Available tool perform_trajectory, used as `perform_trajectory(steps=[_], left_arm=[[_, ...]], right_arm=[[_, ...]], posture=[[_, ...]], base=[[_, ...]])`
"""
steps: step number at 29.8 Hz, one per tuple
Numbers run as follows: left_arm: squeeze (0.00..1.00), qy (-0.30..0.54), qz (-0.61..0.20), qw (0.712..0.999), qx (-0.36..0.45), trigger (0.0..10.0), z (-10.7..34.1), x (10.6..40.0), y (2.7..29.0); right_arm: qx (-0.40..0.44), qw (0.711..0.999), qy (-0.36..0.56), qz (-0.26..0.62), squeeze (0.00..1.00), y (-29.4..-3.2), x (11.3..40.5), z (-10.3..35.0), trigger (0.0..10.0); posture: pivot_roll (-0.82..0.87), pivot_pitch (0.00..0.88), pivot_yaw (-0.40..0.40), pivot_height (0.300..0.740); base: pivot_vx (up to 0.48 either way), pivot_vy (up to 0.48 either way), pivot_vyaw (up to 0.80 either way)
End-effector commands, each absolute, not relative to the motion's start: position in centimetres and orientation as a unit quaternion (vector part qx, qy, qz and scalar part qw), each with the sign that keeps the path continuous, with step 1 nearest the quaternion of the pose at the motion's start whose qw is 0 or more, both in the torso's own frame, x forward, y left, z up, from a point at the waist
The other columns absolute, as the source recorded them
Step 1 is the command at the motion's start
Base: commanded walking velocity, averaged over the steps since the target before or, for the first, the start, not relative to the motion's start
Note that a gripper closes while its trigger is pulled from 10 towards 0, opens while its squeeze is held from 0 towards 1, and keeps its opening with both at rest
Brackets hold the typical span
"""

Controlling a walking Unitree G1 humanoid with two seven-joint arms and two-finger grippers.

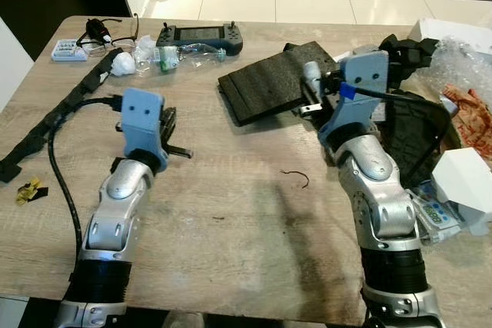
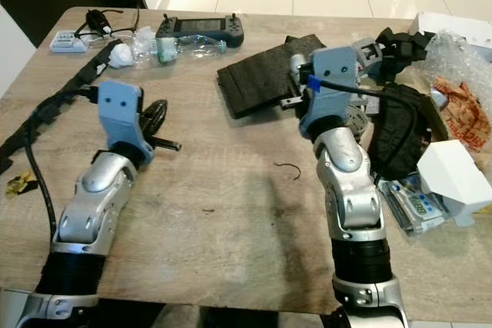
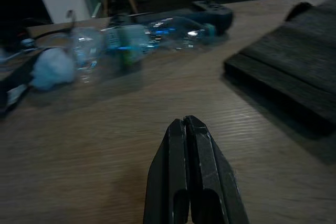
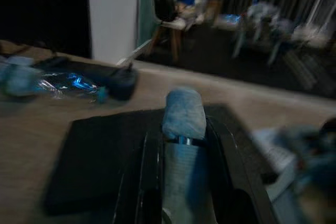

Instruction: Picking trash to rubbish bin

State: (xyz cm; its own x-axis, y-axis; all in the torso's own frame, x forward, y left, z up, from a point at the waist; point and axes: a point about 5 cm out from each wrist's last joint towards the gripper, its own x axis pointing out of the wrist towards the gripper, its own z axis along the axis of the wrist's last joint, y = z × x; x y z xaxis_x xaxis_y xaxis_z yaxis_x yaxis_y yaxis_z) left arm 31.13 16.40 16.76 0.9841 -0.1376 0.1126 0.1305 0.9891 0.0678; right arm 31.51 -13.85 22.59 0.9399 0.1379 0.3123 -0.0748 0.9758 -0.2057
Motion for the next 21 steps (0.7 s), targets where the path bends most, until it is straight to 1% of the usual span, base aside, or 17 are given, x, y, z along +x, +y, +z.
perform_trajectory(steps=[1,3,5,11,21], left_arm=[[0.0,-0.061,-0.053,0.997,0.016,10.0,16.7,30.9,16.8],[0.0,-0.062,-0.043,0.997,0.002,10.0,16.6,30.8,17.0],[0.0,-0.062,-0.044,0.997,-0.004,10.0,16.6,30.7,17.0],[0.0,-0.071,-0.051,0.996,0.0,10.0,16.8,30.6,16.4],[0.0,-0.079,-0.063,0.995,0.009,10.0,17.2,30.7,15.7]], right_arm=[[-0.131,0.971,-0.195,0.033,0.0,-13.9,31.5,23.0,10.0],[-0.15,0.965,-0.213,0.013,0.0,-14.4,31.3,23.2,10.0],[-0.151,0.964,-0.216,0.01,0.0,-14.6,31.2,23.2,10.0],[-0.127,0.968,-0.217,0.008,0.0,-15.0,31.2,22.8,10.0],[-0.115,0.972,-0.205,0.0,0.0,-15.0,31.5,21.4,10.0]], posture=[[0.04,0.123,0.036,0.74],[0.04,0.121,0.032,0.74],[0.04,0.121,0.032,0.74],[0.03,0.115,0.021,0.74],[0.02,0.102,0.018,0.74]], base=[[0.0,0.0,0.0],[0.0,0.0,0.0],[0.0,0.0,0.0],[0.0,0.0,0.0],[0.0,0.0,0.0]])
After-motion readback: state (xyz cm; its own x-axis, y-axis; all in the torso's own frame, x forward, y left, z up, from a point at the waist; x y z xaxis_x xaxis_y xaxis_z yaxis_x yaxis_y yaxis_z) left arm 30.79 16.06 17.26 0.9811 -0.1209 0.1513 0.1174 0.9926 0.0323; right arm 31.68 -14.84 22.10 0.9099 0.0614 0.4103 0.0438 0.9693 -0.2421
